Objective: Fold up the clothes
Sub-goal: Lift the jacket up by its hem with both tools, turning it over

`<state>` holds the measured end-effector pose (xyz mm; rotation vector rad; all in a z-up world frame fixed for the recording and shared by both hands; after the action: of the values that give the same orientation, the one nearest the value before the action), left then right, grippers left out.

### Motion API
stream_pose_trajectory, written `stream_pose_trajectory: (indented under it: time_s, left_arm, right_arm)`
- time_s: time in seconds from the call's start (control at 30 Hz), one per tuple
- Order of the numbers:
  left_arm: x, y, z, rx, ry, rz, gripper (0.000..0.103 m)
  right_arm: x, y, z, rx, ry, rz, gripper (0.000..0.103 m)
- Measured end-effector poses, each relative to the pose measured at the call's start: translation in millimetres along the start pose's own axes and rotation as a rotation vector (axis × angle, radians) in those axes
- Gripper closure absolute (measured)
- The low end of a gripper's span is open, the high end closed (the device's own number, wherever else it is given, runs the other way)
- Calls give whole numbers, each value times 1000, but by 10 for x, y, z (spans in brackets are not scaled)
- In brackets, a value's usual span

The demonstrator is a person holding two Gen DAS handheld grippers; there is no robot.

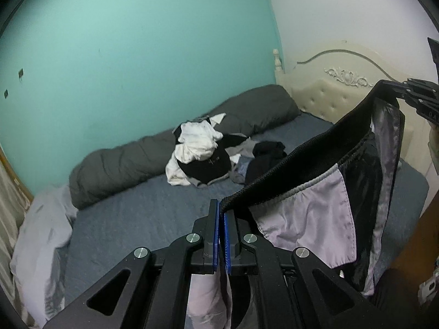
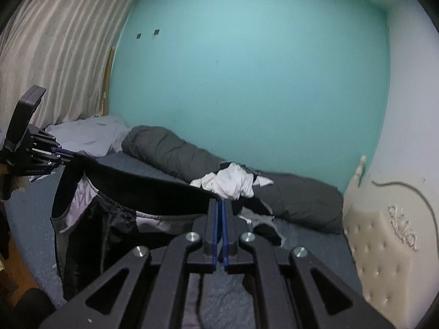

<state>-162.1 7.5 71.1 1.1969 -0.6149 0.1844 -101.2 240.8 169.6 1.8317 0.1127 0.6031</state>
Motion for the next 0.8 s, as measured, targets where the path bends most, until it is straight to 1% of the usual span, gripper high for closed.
stream_pose_trajectory:
  time_s: [0.07, 0.13, 0.2, 0.37, 0.5, 0.67, 0.8]
  left_arm:
    - [-13, -24, 0, 9, 3, -12, 100]
    - [105, 0, 5, 18, 10, -32, 100]
    - [215, 90, 24, 23, 19, -54, 100]
    - [561, 393, 86, 9, 61, -127, 100]
    - [878, 653, 126, -2, 96, -178, 100]
    - [1423, 1008, 200, -6, 147, -256, 100]
    - [1880, 1265, 192, -32, 187, -305, 100]
  right_arm:
    - [-51, -36, -4, -5, 5, 5, 101]
    - [-72, -40, -15, -8, 8, 5, 101]
    - [-85, -5, -89, -13, 10, -5, 101]
    - [95, 162, -161, -7, 5, -45, 101]
    - [305, 462, -218, -5, -2, -103, 101]
    - [651, 908, -243, 23, -20, -180, 101]
    - [1061, 1318, -257, 43, -38, -254, 101]
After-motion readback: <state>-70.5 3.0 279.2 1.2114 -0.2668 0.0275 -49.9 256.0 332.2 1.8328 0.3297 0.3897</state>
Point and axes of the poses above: each gripper's, at about its wrist camera, not at the fingertips, and x roughly against the way its jaws point, z to its left, y to its top, the point moved 5 cm from there along -x, roughly the way its jaws point, and after that the axes turned 3 degrees about y, right-handed, at the moved point
